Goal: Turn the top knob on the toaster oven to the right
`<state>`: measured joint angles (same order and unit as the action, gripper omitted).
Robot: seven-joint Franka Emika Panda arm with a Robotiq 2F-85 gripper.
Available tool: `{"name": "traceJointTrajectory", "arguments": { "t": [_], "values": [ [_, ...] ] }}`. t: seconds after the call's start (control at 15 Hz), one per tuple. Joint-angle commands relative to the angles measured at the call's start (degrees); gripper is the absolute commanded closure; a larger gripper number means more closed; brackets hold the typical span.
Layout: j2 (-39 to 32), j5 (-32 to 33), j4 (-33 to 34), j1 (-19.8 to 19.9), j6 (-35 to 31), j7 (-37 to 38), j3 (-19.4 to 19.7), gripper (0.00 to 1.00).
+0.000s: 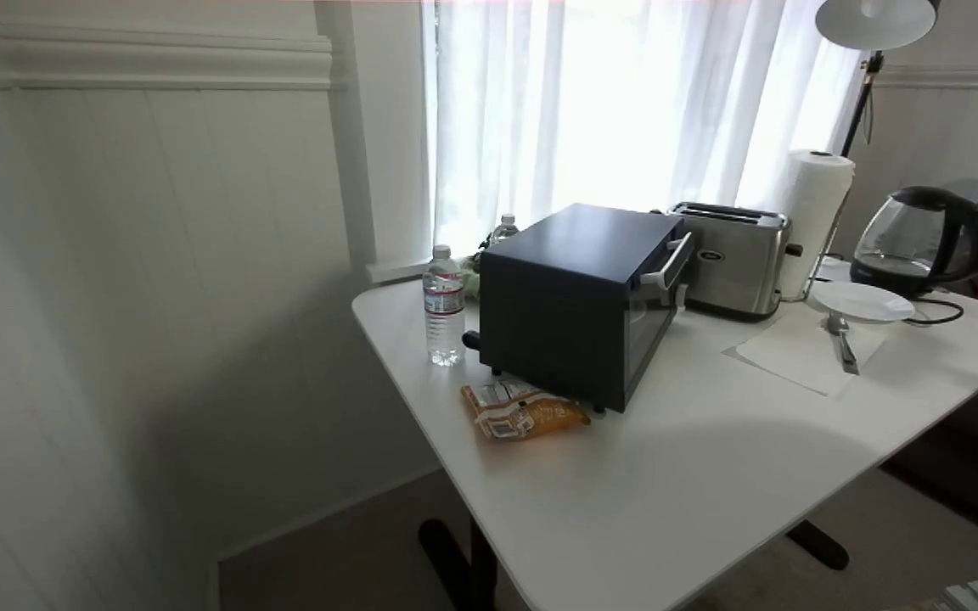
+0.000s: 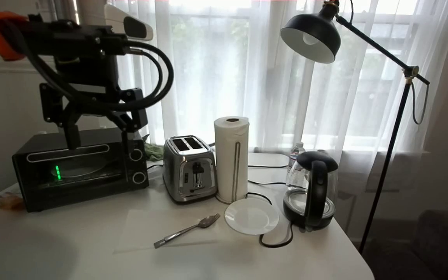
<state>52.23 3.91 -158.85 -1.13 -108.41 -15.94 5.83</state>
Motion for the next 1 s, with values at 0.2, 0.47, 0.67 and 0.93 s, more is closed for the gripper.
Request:
{"name": "traceJointTrajectory", "arguments": {
  "t": [0.2,0.47,0.67,0.93],
  "values": [
    [-4.4,-7.4,0.4,-9.3,-7.2,5.0,-7.1,0.00],
    [-12.5,-8.0,2.4,-12.1,-19.1,5.9,-10.2,0.00],
    [-19.1,-7.8,5.4,-12.1,-25.5,4.9,-9.4,0.00],
    [-27.5,-10.9,10.8,-12.9,-28.9,3.0,-6.9,0.00]
  ]
}}
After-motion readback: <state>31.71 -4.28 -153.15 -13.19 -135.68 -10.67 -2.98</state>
